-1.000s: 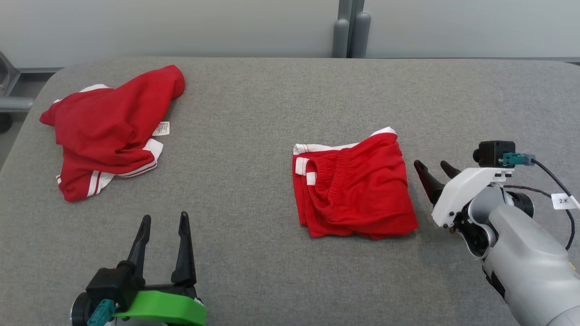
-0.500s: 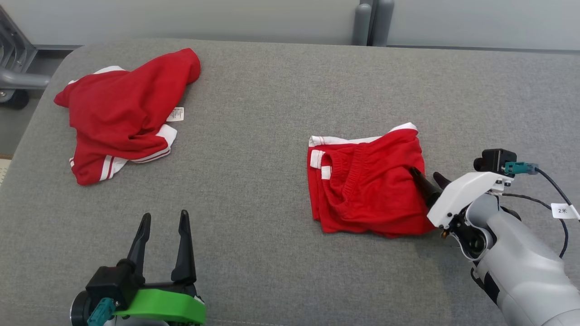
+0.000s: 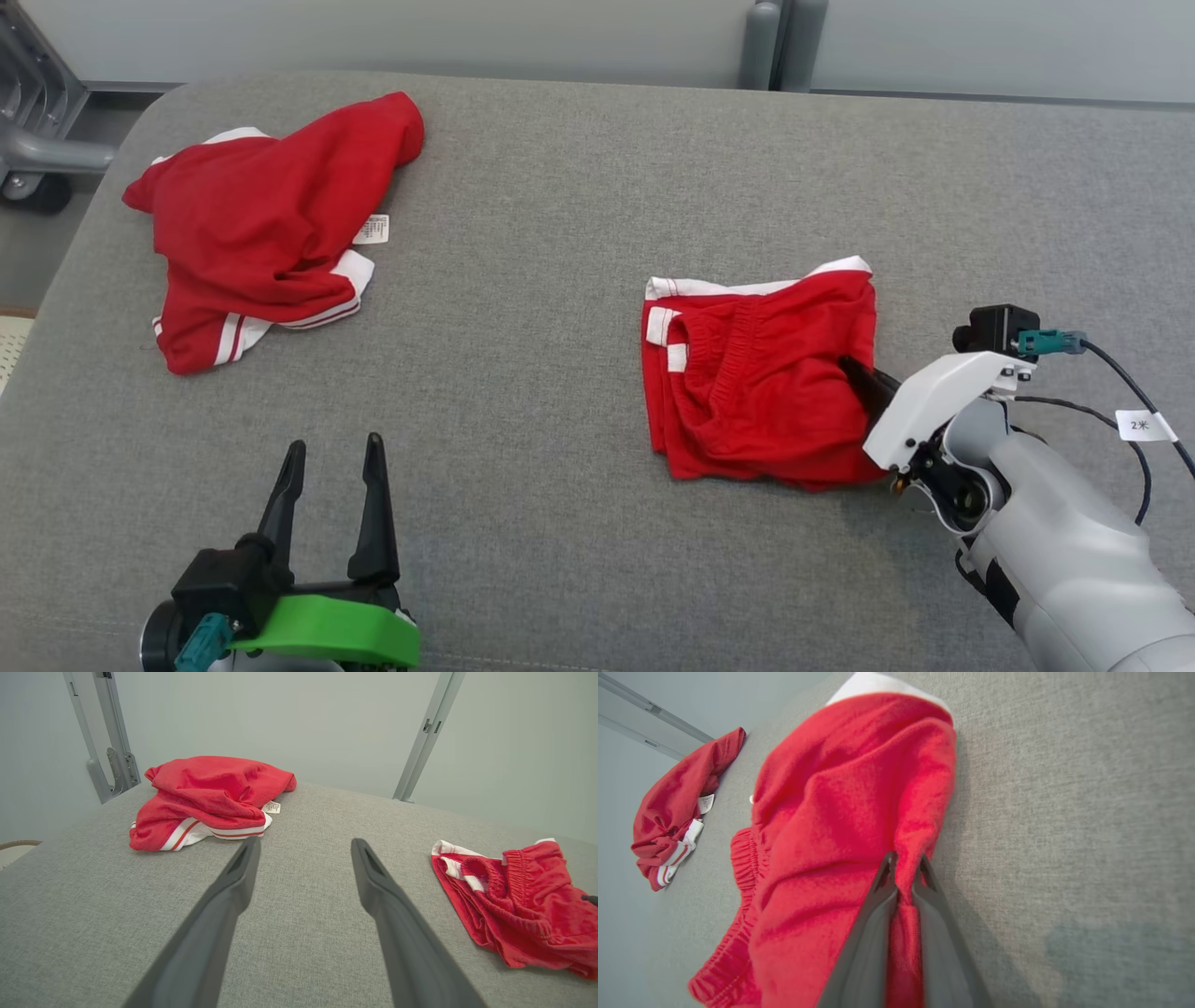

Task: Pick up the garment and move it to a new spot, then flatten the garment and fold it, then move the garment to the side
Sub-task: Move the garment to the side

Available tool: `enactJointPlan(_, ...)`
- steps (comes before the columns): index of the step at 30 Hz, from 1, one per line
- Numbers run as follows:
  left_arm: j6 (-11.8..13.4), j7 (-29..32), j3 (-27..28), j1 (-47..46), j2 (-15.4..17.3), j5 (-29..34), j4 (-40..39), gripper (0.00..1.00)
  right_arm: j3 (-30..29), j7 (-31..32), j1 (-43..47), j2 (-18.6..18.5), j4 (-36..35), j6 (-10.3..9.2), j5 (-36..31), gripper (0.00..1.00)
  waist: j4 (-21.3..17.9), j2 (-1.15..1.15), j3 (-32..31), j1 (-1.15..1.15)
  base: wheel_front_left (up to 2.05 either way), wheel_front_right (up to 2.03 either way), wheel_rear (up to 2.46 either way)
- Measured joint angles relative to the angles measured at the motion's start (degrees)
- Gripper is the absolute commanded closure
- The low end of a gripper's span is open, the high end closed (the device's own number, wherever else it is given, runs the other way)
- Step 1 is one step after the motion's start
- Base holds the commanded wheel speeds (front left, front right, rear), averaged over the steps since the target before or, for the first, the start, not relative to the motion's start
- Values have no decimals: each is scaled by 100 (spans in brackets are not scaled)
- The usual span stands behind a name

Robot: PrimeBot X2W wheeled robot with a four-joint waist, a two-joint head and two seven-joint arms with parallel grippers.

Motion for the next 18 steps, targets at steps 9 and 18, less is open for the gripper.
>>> enactJointPlan(9,0,0,104,1,0,5,4,0,190,-59,-31,-154,-116,1,-30,100,-144,0,-49,0,0,0,0)
enactJointPlan(18,0,0,96,1,0,49,-100,0,220,-118,-308,-723,-76,1,-214,100,-376,0,-47,0,0,0,0)
